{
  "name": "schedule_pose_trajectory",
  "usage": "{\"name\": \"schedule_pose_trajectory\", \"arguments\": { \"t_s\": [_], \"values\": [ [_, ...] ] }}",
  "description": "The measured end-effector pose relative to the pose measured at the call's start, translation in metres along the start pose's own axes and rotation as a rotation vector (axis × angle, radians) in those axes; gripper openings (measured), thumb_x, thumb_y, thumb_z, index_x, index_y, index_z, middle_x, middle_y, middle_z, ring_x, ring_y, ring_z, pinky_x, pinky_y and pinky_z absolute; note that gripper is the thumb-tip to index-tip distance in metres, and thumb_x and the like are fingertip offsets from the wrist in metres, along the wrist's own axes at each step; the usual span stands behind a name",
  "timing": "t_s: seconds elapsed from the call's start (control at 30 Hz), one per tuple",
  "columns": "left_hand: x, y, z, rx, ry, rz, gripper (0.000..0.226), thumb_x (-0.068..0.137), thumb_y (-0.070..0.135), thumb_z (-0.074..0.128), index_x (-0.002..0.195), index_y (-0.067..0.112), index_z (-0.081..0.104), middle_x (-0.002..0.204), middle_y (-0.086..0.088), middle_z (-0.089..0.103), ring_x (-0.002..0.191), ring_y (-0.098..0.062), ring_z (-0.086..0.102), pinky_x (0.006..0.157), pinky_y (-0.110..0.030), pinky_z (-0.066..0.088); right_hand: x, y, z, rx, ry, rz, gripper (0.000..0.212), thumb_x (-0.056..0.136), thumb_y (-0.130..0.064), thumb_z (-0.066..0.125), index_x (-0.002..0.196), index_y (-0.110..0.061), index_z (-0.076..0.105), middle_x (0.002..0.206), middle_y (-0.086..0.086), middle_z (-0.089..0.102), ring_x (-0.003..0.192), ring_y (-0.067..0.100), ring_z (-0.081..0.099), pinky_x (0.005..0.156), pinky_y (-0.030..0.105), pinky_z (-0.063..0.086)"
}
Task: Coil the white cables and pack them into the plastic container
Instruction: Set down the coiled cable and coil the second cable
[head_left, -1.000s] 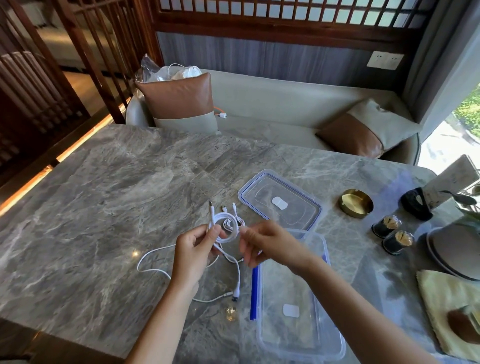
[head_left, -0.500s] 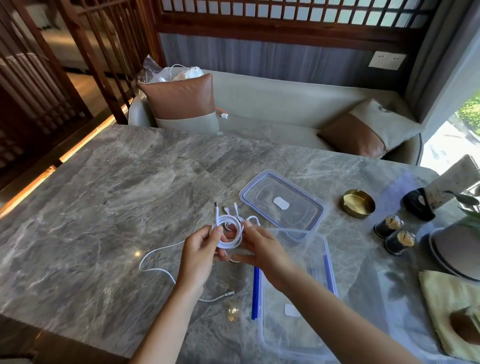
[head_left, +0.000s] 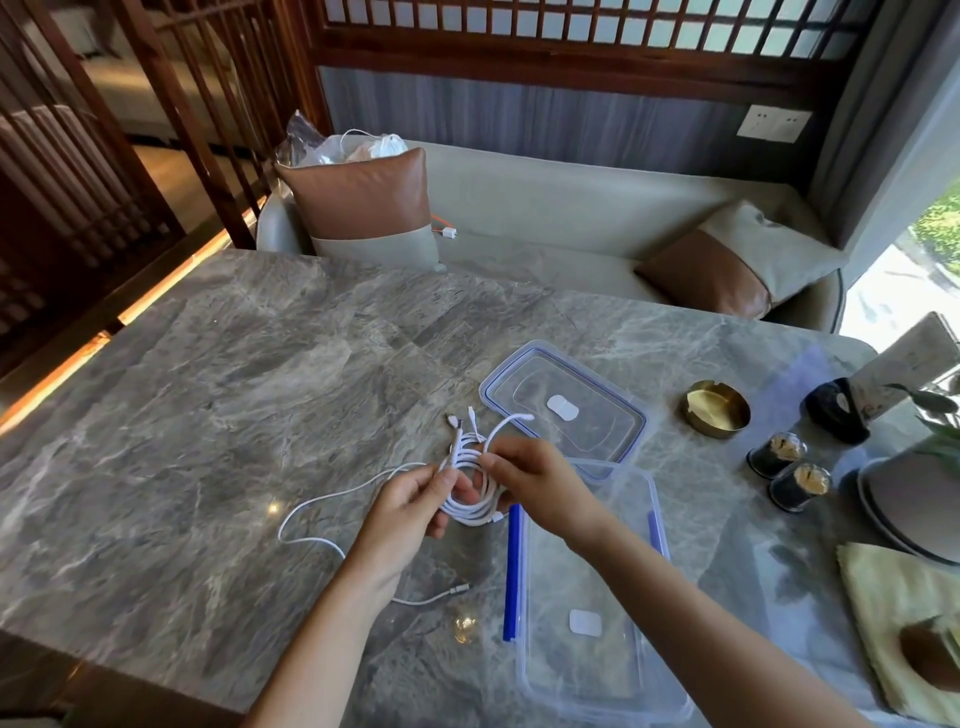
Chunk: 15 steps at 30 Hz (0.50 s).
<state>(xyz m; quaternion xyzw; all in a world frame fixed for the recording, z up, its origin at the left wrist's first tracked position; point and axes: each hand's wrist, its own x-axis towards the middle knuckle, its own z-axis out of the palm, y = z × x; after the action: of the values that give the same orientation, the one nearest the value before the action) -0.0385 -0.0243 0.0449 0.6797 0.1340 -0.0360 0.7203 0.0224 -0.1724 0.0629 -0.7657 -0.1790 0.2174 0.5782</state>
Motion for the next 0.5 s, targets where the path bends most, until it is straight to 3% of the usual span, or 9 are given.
{"name": "schedule_pose_trajectory", "arguments": {
  "t_s": [0.17, 0.23, 0.33, 0.43, 0.5],
  "values": [
    [-0.002, 0.004, 0.007, -0.227, 0.05, -0.049, 0.026, 0.095, 0.02, 0.045, 0.073, 0.011, 0.055, 0.062, 0.005, 0.053, 0.043, -0.001, 0.033, 0.04, -0.012, 0.026, -0.002, 0.01, 0.004, 0.399, 0.115, 0.153, 0.022, 0.093, -0.019, 0.055, 0.092, -0.001, 0.068, 0.085, 0.005, 0.069, 0.075, 0.015, 0.064, 0.066, 0.023, 0.053],
    [0.0, 0.006, 0.009, -0.307, 0.113, -0.034, 0.027, 0.096, 0.019, 0.043, 0.072, 0.012, 0.054, 0.06, 0.006, 0.051, 0.043, -0.001, 0.033, 0.041, -0.012, 0.025, -0.003, 0.012, 0.006, 0.604, 0.154, 0.225, 0.029, 0.097, -0.028, 0.047, 0.083, -0.015, 0.069, 0.084, -0.002, 0.072, 0.073, 0.007, 0.065, 0.065, 0.02, 0.05],
    [0.006, 0.009, 0.009, -0.4, 0.262, 0.003, 0.028, 0.096, 0.02, 0.045, 0.069, 0.015, 0.055, 0.056, 0.01, 0.053, 0.041, 0.001, 0.035, 0.041, -0.01, 0.029, -0.004, 0.014, 0.009, 0.845, 0.211, 0.314, 0.036, 0.099, -0.036, 0.038, 0.079, -0.02, 0.063, 0.076, -0.005, 0.073, 0.065, 0.005, 0.064, 0.062, 0.02, 0.047],
    [0.012, 0.007, 0.009, -0.418, 0.355, 0.069, 0.028, 0.096, 0.02, 0.045, 0.069, 0.016, 0.055, 0.056, 0.01, 0.054, 0.04, 0.0, 0.036, 0.041, -0.01, 0.032, -0.01, 0.013, 0.009, 0.879, 0.234, 0.27, 0.034, 0.099, -0.035, 0.037, 0.075, -0.02, 0.055, 0.072, 0.0, 0.072, 0.061, 0.008, 0.06, 0.06, 0.022, 0.046],
    [0.015, 0.004, 0.008, -0.371, 0.395, 0.099, 0.031, 0.096, 0.02, 0.046, 0.067, 0.017, 0.056, 0.059, 0.009, 0.054, 0.041, 0.0, 0.036, 0.04, -0.01, 0.034, -0.015, 0.012, 0.006, 0.765, 0.207, 0.186, 0.035, 0.1, -0.031, 0.036, 0.072, -0.018, 0.052, 0.073, 0.001, 0.069, 0.067, 0.011, 0.058, 0.065, 0.025, 0.043]
  ]
}}
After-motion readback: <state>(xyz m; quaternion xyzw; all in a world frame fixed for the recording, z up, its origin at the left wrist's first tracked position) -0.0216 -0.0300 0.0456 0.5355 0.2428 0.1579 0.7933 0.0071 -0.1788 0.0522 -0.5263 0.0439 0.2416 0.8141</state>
